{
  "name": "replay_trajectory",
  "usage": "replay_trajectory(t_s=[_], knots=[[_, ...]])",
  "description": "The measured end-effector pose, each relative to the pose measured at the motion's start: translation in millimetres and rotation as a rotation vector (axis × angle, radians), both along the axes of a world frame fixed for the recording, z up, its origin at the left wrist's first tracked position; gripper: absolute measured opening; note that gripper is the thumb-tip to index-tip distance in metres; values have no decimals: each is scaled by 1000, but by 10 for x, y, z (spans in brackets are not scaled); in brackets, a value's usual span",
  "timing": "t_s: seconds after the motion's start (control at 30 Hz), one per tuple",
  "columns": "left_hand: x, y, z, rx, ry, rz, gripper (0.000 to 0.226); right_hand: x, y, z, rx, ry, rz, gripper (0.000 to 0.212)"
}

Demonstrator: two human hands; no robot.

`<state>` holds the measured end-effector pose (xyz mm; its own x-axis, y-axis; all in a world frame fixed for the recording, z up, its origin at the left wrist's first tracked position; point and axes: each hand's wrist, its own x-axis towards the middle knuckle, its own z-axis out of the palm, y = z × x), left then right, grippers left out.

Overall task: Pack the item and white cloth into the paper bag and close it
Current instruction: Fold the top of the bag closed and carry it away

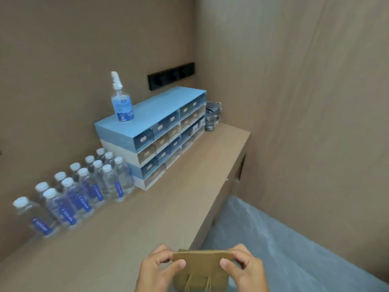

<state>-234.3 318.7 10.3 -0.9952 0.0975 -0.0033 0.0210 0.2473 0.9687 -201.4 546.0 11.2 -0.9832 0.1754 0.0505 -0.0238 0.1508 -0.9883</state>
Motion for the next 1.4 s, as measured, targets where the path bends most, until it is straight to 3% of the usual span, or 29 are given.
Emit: replay_trajectory(t_s=[0.17, 0.43, 0.57, 0.73, 0.8, 0.93, 1.13, 1.4], knots=[[-538, 1295, 37, 23, 24, -235, 42, -50, 1082, 73, -50, 20, -259, 42], [-1397, 2718, 70, 12, 41, -451, 15, -494, 2222, -34, -71, -2, -513, 18], [-2031, 3294, -75, 8, 30, -512, 12, -992, 2707, -121, -34, -39, -594, 10], [-2969, 3931, -133, 15, 24, -558, 13, -1858, 3258, -6, -31, -76, -635, 34], [-3376, 4137, -66, 26, 10, -542, 14, -2287, 3485, 93, -3, -82, -611, 34], [-4091, 4350, 25, 63, -8, -433, 11, -3154, 3788, 206, 45, -82, -521, 32], [-5012, 4214, -51, 96, -39, -133, 45, -4649, 3916, 195, 96, -76, -241, 27], [-5857, 3671, -388, 81, -95, 485, 28, -6785, 3420, -217, 196, -65, 360, 28]])
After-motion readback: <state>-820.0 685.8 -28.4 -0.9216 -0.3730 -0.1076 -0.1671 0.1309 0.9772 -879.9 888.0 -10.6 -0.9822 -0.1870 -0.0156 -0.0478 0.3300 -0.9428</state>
